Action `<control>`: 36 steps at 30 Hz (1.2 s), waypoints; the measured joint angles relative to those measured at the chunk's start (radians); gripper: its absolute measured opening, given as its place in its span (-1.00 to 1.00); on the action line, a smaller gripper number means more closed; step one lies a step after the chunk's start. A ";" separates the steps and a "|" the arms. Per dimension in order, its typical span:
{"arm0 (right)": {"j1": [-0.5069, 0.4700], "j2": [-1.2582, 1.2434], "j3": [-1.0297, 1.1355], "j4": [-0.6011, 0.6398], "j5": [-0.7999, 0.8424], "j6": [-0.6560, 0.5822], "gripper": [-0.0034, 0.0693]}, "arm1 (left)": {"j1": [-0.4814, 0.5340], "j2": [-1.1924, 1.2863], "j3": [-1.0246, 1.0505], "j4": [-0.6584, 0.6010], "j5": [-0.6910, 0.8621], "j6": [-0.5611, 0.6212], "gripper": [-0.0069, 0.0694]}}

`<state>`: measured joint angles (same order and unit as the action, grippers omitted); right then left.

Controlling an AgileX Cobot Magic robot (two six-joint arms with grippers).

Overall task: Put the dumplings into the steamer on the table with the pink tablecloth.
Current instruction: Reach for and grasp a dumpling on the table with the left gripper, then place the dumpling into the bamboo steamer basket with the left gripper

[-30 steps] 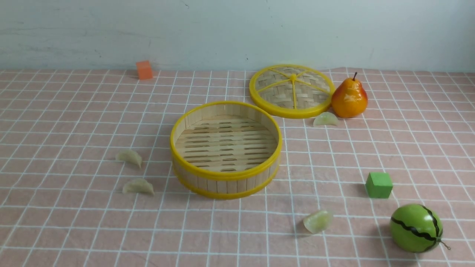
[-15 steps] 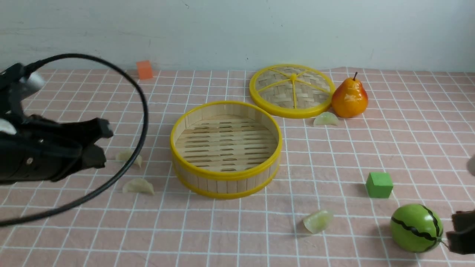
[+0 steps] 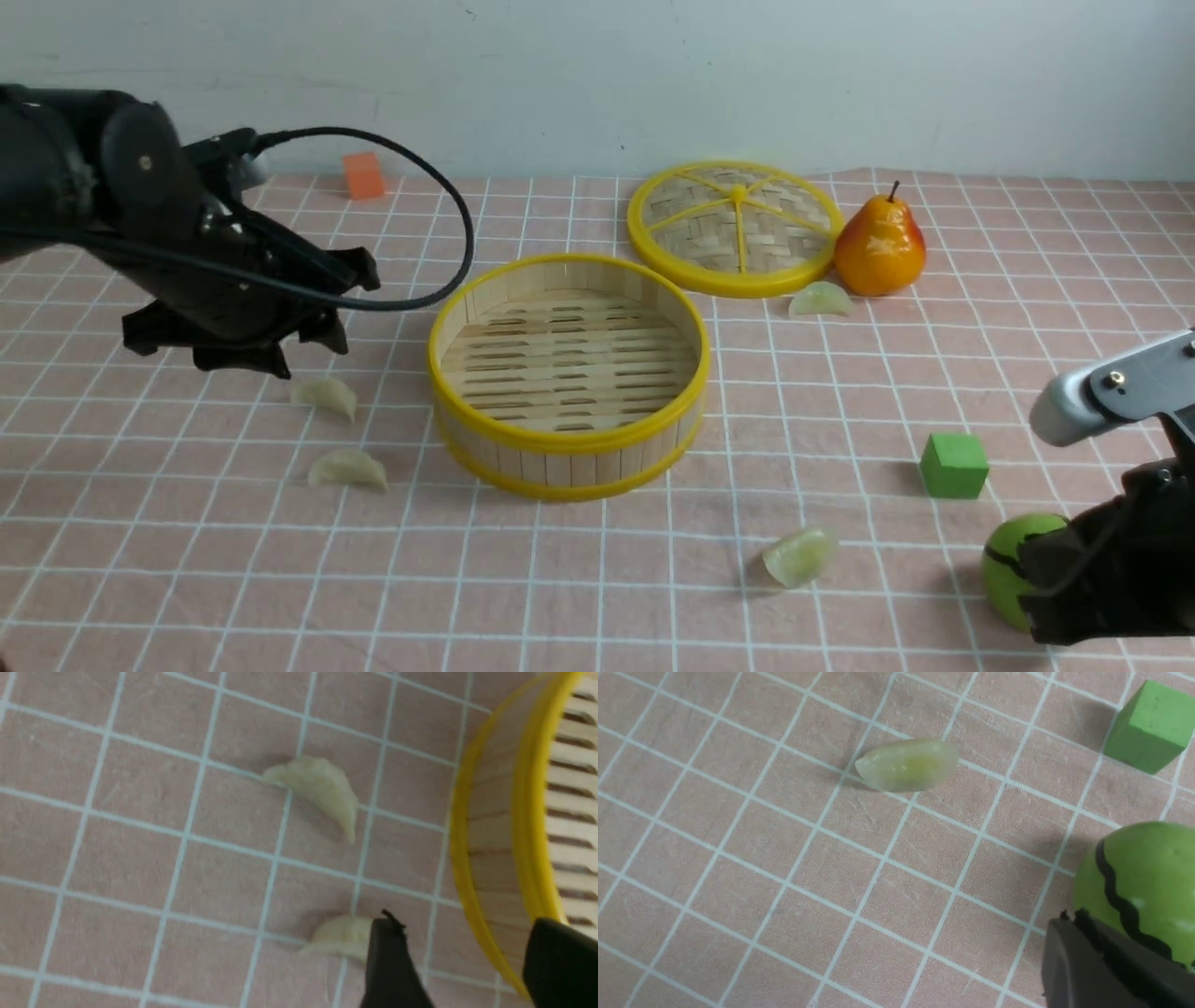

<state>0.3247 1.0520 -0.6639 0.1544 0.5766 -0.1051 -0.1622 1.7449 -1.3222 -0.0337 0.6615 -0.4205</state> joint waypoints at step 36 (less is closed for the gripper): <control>0.000 0.061 0.008 0.026 -0.047 0.000 -0.85 | -0.222 0.401 -0.504 0.034 0.028 0.233 -0.31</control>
<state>0.3247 1.1129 -0.6555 0.1802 0.5297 -0.1051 -0.3846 2.1463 -1.8266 0.0000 0.6895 -0.1877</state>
